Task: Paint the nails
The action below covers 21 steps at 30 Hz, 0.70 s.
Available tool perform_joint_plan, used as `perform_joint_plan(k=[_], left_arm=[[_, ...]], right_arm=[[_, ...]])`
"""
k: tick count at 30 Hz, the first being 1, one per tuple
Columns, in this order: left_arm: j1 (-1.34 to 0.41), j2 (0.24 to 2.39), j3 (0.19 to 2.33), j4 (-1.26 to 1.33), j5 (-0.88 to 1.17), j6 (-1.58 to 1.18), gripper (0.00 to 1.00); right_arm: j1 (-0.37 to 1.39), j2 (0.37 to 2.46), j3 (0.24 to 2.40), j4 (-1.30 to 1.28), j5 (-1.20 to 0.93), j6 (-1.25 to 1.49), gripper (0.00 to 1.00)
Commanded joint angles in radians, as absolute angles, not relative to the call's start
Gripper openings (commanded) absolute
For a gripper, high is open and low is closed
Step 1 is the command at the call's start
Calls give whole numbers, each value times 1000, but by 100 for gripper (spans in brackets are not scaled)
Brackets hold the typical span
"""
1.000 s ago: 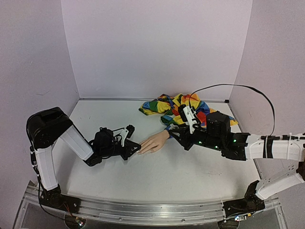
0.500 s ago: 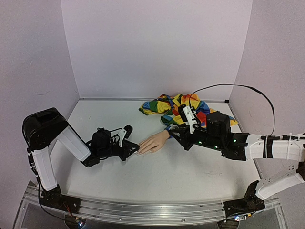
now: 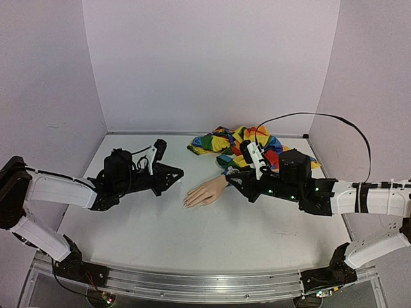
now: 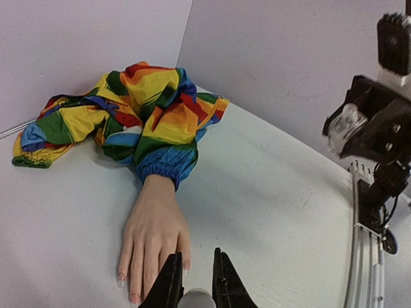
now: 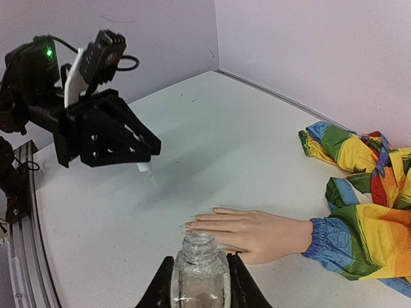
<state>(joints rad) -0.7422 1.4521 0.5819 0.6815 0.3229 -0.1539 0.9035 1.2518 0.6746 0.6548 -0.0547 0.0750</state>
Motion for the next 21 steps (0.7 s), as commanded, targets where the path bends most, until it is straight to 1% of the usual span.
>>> perform_joint_plan(k=[1, 5, 10, 15, 21], left_arm=[[-738, 1325, 697, 504, 396, -241, 0], [-739, 1274, 776, 450, 485, -335, 0], [-767, 1266, 860, 439, 567, -427, 0], [-837, 1265, 914, 433, 573, -398, 0], [-861, 1226, 922, 422, 529, -362, 0]], right_arm=[[899, 1231, 695, 743, -131, 98, 0], [901, 1273, 740, 751, -212, 109, 0], [928, 1353, 809, 791, -297, 111, 0], [981, 1434, 888, 800, -321, 87, 0], [1016, 1451, 877, 866, -309, 99, 0]])
